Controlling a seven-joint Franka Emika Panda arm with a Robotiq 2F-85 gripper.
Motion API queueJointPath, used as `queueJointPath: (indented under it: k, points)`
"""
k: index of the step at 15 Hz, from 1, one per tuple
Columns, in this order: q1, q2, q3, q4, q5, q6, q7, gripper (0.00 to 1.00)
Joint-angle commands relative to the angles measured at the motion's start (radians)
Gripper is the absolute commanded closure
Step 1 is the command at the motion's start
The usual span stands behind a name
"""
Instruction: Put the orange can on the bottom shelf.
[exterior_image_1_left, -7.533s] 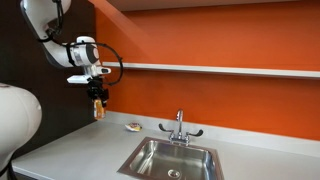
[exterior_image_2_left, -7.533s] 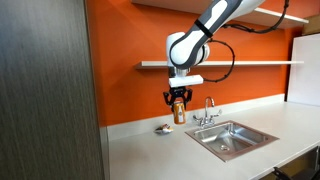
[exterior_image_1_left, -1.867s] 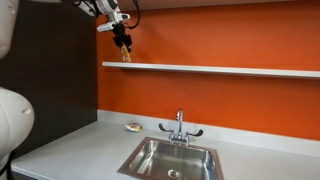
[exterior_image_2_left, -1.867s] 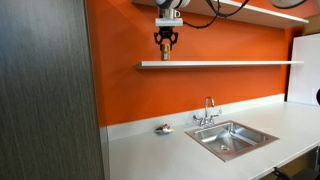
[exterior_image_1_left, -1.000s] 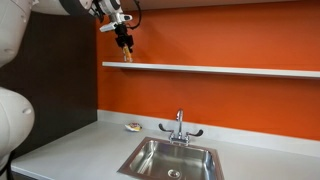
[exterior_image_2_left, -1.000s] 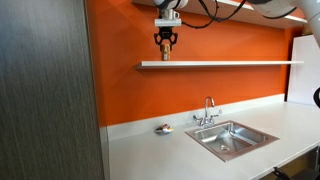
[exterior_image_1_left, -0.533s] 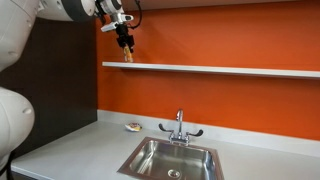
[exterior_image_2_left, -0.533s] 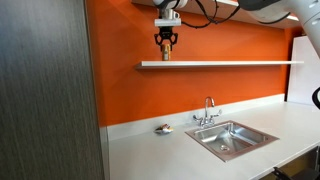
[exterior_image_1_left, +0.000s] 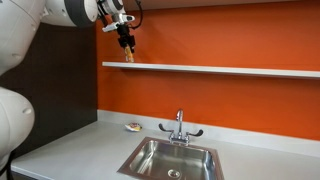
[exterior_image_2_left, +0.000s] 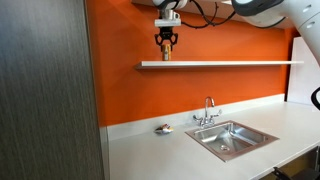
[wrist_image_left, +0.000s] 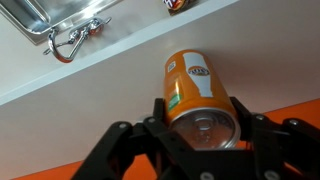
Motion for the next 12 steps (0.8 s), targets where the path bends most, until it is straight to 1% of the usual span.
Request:
queueJointPath:
  k: [1,2,3,7,12]
  points:
    - [0.011,0.051,-0.008,0.068,-0.009,-0.06,0.006,0.06]
    - [0.011,0.057,-0.008,0.07,-0.008,-0.067,0.007,0.01]
    - [0.01,0.062,-0.008,0.072,-0.008,-0.07,0.008,0.0]
    - [0.01,0.072,-0.009,0.074,-0.005,-0.076,0.01,0.0]
    - [0.006,0.051,-0.007,0.059,-0.001,-0.073,0.015,0.0]
